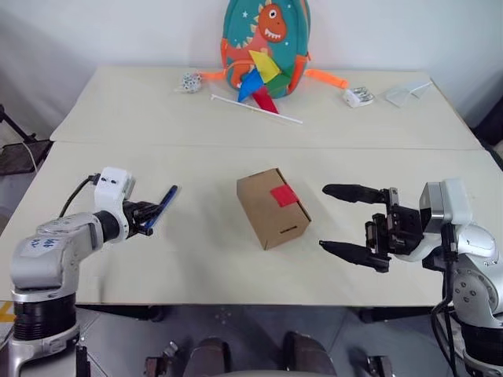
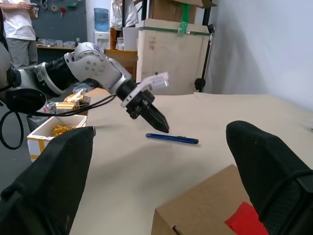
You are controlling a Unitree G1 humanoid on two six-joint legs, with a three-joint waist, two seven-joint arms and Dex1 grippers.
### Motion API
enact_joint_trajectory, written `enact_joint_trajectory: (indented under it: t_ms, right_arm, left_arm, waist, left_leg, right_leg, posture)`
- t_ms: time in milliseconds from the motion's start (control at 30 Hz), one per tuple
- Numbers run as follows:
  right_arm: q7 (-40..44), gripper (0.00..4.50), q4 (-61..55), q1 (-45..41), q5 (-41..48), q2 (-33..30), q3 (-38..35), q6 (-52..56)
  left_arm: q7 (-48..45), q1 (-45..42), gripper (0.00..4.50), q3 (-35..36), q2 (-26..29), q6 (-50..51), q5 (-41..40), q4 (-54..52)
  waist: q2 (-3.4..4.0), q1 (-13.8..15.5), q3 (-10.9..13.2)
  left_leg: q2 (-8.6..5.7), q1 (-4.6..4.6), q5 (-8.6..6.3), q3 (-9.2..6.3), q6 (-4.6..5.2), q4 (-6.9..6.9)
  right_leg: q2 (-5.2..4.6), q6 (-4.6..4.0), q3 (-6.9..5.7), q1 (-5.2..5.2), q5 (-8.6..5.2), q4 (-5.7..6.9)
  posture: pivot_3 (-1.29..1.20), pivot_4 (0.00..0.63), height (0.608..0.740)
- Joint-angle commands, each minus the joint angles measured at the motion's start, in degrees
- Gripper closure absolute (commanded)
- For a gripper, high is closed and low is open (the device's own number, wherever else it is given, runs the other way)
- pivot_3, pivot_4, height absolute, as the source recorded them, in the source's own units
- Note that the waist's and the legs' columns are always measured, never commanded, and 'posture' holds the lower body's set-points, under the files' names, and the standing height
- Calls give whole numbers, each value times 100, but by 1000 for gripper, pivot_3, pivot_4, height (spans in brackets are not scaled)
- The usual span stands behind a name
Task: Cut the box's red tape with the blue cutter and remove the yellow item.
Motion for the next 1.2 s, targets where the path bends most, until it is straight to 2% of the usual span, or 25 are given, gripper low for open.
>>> enact_joint_trajectory:
  t_ms: [33,133,200,267,333,400,467,567,700,867,1000,1100,1200]
  right_arm:
    - [0,0,-130,-41,151,-116,-195,24]
    - [-9,0,-139,-58,173,-175,-219,69]
    - [-15,0,-139,-50,178,-200,-234,86]
    - [-20,0,-175,0,186,-214,-249,83]
    - [-100,0,-293,139,199,-196,-288,81]
    - [-201,0,-412,279,236,-174,-340,102]
    - [-258,0,-504,327,283,-173,-361,119]
    - [-317,0,-592,225,350,-146,-316,123]
    - [-390,0,-706,-23,431,-37,-136,116]
    - [-381,0,-845,-98,455,54,103,163]
    - [-327,0,-827,-45,415,35,148,149]
    - [-349,0,-803,-77,408,37,149,146]
    - [-365,0,-808,-85,406,39,145,144]
  left_arm:
    - [-1015,5,3430,-140,426,-852,-348,-43]
    - [-2011,-23,3430,-564,1003,-1661,-291,293]
    - [-2323,-31,3430,-796,1240,-2040,-180,477]
    - [-2131,-136,3430,-914,1294,-2187,22,749]
    - [-1756,-183,3430,-622,1139,-1875,-136,924]
    - [-1025,-54,3047,-204,886,-1911,-4,1017]
    - [-748,344,2608,104,780,-2066,81,1014]
    - [-604,732,1707,278,705,-2315,127,984]
    - [-560,868,541,257,646,-2150,-43,907]
    - [-239,815,541,80,549,-2112,142,1129]
    - [-86,741,541,-151,479,-1691,100,1164]
    - [140,666,1152,-248,460,-1645,252,1270]
    - [144,701,2087,-342,519,-1636,331,1317]
  waist:
    - [0,-19,0]
    - [0,-25,0]
    - [1,-34,0]
    - [1,-33,1]
    - [-1,-26,1]
    - [-2,-22,2]
    - [-5,-32,4]
    - [-7,-82,5]
    - [-9,-44,6]
    - [-9,-20,6]
    - [-9,-24,6]
    - [-10,-22,5]
    - [-9,-23,5]
  left_leg:
    - [0,0,-1,6,0,0]
    - [3,1,-1,17,0,-3]
    - [4,1,-1,27,0,-6]
    - [4,2,-1,40,0,-11]
    - [5,1,-1,43,1,-13]
    - [5,0,-2,43,2,-14]
    - [6,-2,-3,44,4,-16]
    - [8,7,-6,63,6,-20]
    - [12,8,-6,61,7,-17]
    - [12,8,-7,61,5,-18]
    - [12,9,-10,66,7,-18]
    - [12,12,-10,67,7,-16]
    - [12,17,-10,68,7,-16]
  right_leg:
    - [0,0,1,-2,0,-2]
    - [1,0,3,-12,0,3]
    - [2,-1,6,-22,0,7]
    - [2,-1,16,-32,0,10]
    - [2,0,16,-35,0,10]
    - [2,1,17,-36,0,11]
    - [2,2,16,-38,1,10]
    - [1,3,18,-42,2,9]
    - [1,-1,17,-42,4,15]
    - [1,-2,17,-44,4,17]
    - [1,-2,16,-45,4,16]
    - [1,-2,16,-43,4,20]
    - [1,-3,18,-43,4,26]
  posture:
    - [0,150,740]
    - [0,150,740]
    - [0,150,740]
    - [0,150,740]
    - [0,150,740]
    - [0,150,740]
    - [0,150,740]
    - [0,150,740]
    - [0,150,740]
    - [0,150,740]
    - [0,150,740]
    - [0,150,740]
    - [0,150,740]
